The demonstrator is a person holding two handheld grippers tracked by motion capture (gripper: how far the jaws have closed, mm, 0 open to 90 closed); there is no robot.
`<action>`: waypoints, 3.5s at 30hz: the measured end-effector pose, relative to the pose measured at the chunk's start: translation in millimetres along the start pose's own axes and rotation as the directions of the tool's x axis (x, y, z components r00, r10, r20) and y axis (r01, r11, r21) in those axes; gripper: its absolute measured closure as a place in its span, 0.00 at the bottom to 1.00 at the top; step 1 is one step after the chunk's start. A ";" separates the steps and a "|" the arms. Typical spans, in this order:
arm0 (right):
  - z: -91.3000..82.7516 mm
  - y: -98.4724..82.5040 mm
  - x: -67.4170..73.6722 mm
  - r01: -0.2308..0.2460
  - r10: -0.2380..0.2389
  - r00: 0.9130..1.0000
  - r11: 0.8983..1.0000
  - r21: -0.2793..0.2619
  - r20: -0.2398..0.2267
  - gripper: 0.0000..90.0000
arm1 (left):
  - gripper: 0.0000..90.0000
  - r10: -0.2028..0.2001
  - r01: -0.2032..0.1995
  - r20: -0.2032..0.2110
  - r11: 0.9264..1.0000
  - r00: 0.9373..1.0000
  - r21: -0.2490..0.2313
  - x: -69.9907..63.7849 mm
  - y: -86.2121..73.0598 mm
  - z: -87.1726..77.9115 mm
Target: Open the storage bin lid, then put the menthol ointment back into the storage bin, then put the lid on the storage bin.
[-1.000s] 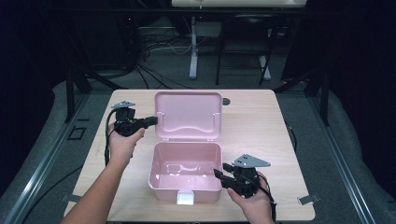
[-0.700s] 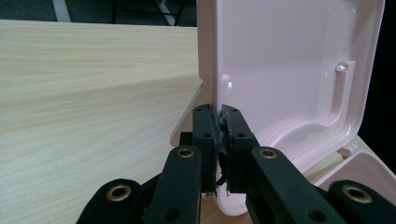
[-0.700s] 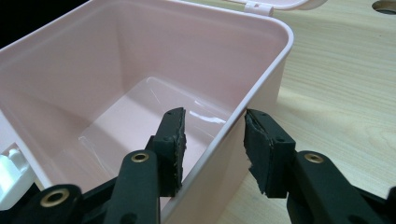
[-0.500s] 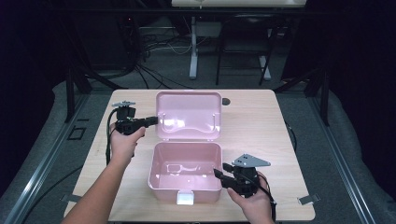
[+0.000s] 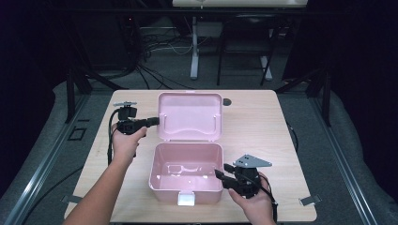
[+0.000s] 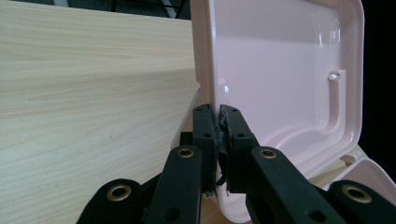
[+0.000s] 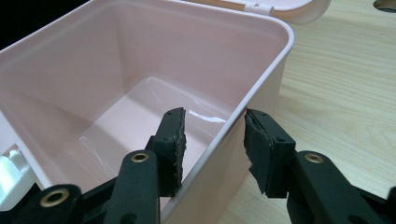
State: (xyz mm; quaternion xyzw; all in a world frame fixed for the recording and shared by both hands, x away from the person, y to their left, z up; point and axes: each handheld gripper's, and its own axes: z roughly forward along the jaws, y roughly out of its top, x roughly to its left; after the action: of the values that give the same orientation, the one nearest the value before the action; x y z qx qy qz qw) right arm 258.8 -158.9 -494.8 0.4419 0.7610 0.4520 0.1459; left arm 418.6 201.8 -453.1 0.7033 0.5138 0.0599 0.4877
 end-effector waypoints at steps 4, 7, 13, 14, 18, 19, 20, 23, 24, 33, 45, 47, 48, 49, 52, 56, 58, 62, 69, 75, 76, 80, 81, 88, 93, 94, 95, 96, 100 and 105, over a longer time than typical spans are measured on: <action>0.2 0.1 -0.1 -0.001 0.001 1.000 1.000 0.000 -0.001 0.65 | 0.96 -0.006 0.006 0.002 1.000 1.000 0.003 0.9 0.1 0.6; 0.1 0.1 -0.2 0.000 0.000 1.000 1.000 0.001 -0.001 0.65 | 0.96 -0.012 0.012 0.002 1.000 1.000 0.004 1.4 0.2 1.4; 0.1 -0.1 0.0 0.000 0.000 1.000 1.000 -0.001 -0.001 0.65 | 0.96 -0.024 0.024 0.007 1.000 1.000 0.011 2.8 0.3 2.3; 0.0 -0.1 -0.1 0.000 0.000 1.000 1.000 0.000 -0.001 0.65 | 0.96 -0.026 0.025 0.007 1.000 1.000 0.010 3.2 0.4 2.6; 0.0 -0.1 0.0 0.000 0.000 1.000 1.000 0.000 -0.001 0.65 | 0.95 -0.037 0.037 0.013 0.999 0.999 0.012 4.9 -0.1 3.6; 0.0 -0.1 0.0 0.000 0.000 1.000 1.000 0.000 -0.001 0.65 | 0.95 -0.039 0.039 0.013 0.999 0.999 0.011 5.1 -0.2 3.8; 0.1 -0.1 0.0 0.000 0.000 1.000 1.000 -0.001 0.000 0.65 | 0.95 -0.041 0.041 0.015 0.999 0.999 0.011 5.4 -0.3 4.0; 0.0 0.0 0.0 0.000 0.000 1.000 1.000 0.001 -0.001 0.65 | 0.95 -0.046 0.046 0.018 0.999 0.999 0.015 6.4 -0.5 4.3; 0.1 -0.1 0.0 0.000 0.000 1.000 1.000 -0.001 -0.001 0.65 | 0.95 -0.048 0.048 0.019 0.999 0.999 0.014 6.6 -0.6 4.6; 0.0 0.0 -0.2 0.000 0.000 1.000 1.000 0.000 -0.002 0.65 | 0.95 -0.066 0.066 0.021 0.998 0.998 0.018 8.8 -1.1 6.6; 0.0 0.0 -0.3 0.000 0.000 1.000 1.000 0.000 -0.003 0.65 | 0.95 -0.084 0.083 0.014 0.996 0.996 0.020 10.4 -2.8 9.5; 0.0 0.0 -0.3 -0.001 0.001 1.000 1.000 0.002 -0.002 0.65 | 0.95 -0.083 0.083 0.011 0.996 0.996 0.021 10.3 -2.8 9.8; 0.1 0.0 -0.3 -0.001 0.001 1.000 1.000 0.000 -0.003 0.65 | 0.95 -0.083 0.083 0.010 0.996 0.996 0.022 10.5 -2.9 10.0; 0.2 0.0 -0.3 -0.002 0.002 1.000 1.000 0.000 -0.004 0.65 | 0.95 -0.083 0.083 0.009 0.996 0.996 0.022 10.7 -3.0 10.3; 0.2 0.1 -0.5 -0.003 0.003 1.000 1.000 0.001 -0.005 0.65 | 0.95 -0.092 0.092 0.007 0.995 0.996 0.030 11.4 -3.3 11.2; 0.3 -0.1 -1.1 -0.002 0.002 1.000 1.000 -0.002 -0.007 0.65 | 0.95 -0.087 0.087 0.000 0.996 0.996 0.035 12.7 -4.9 12.8; 0.3 -0.1 -0.9 -0.003 0.003 1.000 1.000 -0.002 -0.006 0.65 | 0.95 -0.092 0.092 -0.002 0.995 0.996 0.040 13.3 -5.7 13.5; 0.3 -0.1 -0.8 -0.003 0.003 1.000 1.000 -0.001 -0.005 0.65 | 0.95 -0.091 0.091 -0.003 0.995 0.996 0.044 14.5 -6.5 14.4; 0.4 -0.1 -0.6 -0.005 0.005 1.000 1.000 -0.002 -0.004 0.65 | 0.97 -0.086 0.087 -0.013 0.994 0.996 0.066 16.4 -9.1 16.4; 0.5 -0.4 -0.7 -0.003 0.003 1.000 1.000 -0.005 -0.004 0.66 | 0.97 -0.095 0.096 -0.011 0.993 0.995 0.068 19.8 -13.3 19.2; 0.5 -0.4 -0.5 -0.004 0.004 1.000 1.000 -0.006 -0.004 0.66 | 0.97 -0.095 0.096 -0.010 0.993 0.995 0.067 19.7 -13.1 18.9; 0.6 -0.4 -0.4 -0.004 0.004 1.000 1.000 -0.006 -0.003 0.65 | 0.97 -0.092 0.092 -0.011 0.993 0.996 0.070 19.7 -13.0 18.8; 0.5 -0.4 -0.3 -0.004 0.004 1.000 1.000 -0.006 -0.003 0.66 | 0.97 -0.095 0.095 -0.012 0.993 0.995 0.071 19.4 -13.1 18.9; 0.5 -0.3 -0.3 -0.006 0.006 1.000 1.000 -0.007 -0.001 0.66 | 0.95 -0.079 0.080 -0.019 0.994 0.997 0.069 17.8 -13.9 19.7; -0.4 -0.2 -0.4 -0.001 0.001 1.000 1.000 -0.009 0.002 0.65 | 0.86 -0.069 0.070 -0.028 0.995 0.997 0.067 17.4 -15.1 18.8; -0.6 -0.1 -0.5 0.000 0.000 1.000 1.000 -0.010 0.001 0.65 | 0.85 -0.076 0.078 -0.029 0.995 0.997 0.065 17.2 -15.7 17.9; -0.9 -0.1 -0.7 0.000 0.000 1.000 1.000 -0.012 0.000 0.65 | 0.84 -0.073 0.075 -0.026 0.995 0.997 0.062 17.7 -16.1 17.0; -1.4 0.1 -0.9 0.000 0.000 1.000 1.000 -0.015 0.000 0.65 | 0.83 -0.072 0.074 -0.030 0.995 0.997 0.061 17.7 -16.4 15.6; -3.3 1.0 -2.0 -0.001 0.001 1.000 1.000 -0.028 -0.001 0.65 | 0.79 -0.061 0.063 -0.035 0.997 0.998 0.051 17.4 -17.2 9.5; -7.9 3.1 -4.0 0.000 0.000 1.000 0.999 -0.043 0.005 0.64 | 0.78 -0.056 0.058 -0.032 0.997 0.998 0.041 17.5 -18.2 -0.1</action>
State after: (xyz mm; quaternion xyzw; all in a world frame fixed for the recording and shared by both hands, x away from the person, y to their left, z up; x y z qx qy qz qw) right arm 257.9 -166.0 -488.6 0.4400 0.7507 0.4670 0.1572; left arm 414.6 215.5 -474.0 0.6974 0.5422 0.0461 0.4663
